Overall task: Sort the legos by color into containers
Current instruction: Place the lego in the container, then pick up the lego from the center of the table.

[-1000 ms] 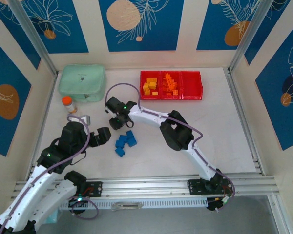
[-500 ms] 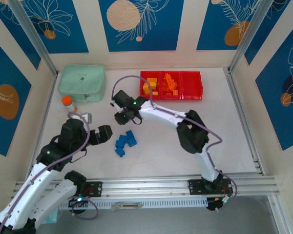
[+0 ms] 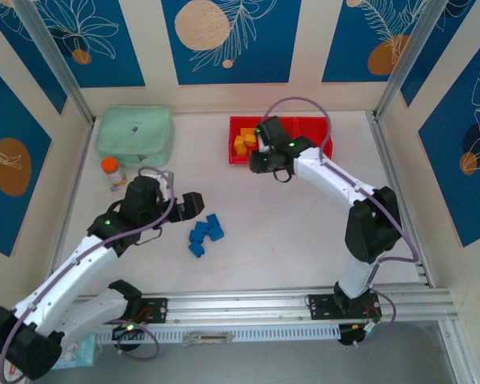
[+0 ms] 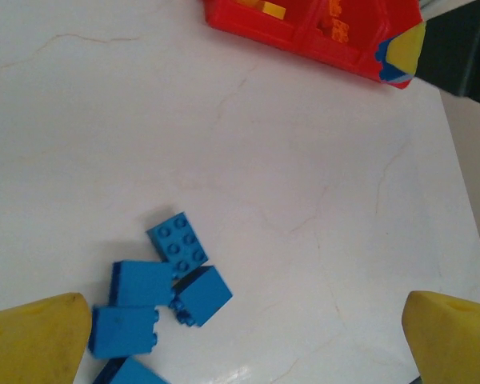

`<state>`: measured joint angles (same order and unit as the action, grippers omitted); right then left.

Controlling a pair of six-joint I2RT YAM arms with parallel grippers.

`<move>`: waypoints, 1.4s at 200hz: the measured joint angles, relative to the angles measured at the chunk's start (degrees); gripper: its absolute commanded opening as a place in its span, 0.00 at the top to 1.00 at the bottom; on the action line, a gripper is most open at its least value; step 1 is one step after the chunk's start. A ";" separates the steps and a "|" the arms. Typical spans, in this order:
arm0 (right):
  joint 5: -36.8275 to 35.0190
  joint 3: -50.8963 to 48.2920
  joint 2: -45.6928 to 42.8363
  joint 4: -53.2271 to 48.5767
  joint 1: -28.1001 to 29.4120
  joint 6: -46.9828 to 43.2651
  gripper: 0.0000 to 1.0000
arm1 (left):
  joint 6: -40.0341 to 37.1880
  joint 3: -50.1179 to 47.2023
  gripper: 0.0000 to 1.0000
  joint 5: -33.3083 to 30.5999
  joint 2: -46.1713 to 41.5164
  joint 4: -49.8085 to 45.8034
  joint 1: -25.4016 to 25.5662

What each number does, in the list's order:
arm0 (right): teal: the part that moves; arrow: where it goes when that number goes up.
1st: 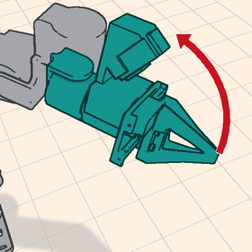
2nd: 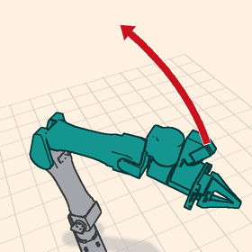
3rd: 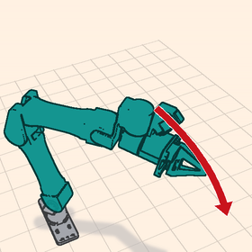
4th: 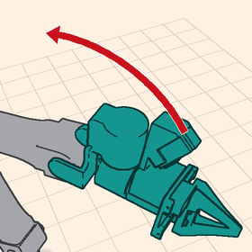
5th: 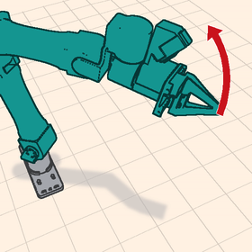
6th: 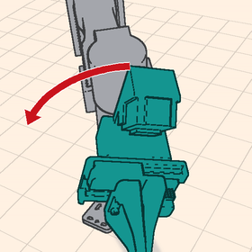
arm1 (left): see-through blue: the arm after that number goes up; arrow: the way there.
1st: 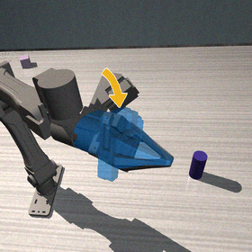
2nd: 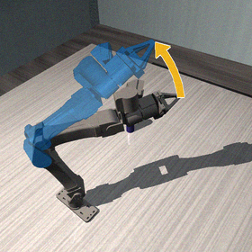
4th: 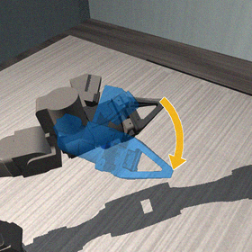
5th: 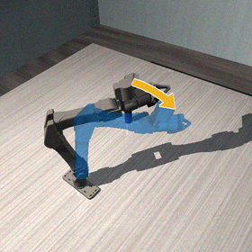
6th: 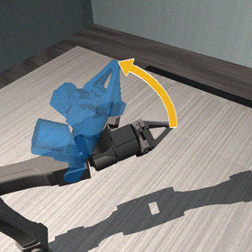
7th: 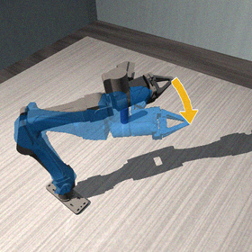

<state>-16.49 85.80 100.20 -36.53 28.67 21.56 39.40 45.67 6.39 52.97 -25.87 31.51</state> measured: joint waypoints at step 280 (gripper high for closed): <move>-4.20 13.86 12.35 -3.50 -16.68 -1.51 0.32 | -2.49 9.40 0.01 -0.04 22.34 20.11 5.92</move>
<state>-20.69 99.66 112.55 -40.03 11.99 20.05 36.91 55.07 6.35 75.31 -5.76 37.43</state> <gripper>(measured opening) 0.667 0.994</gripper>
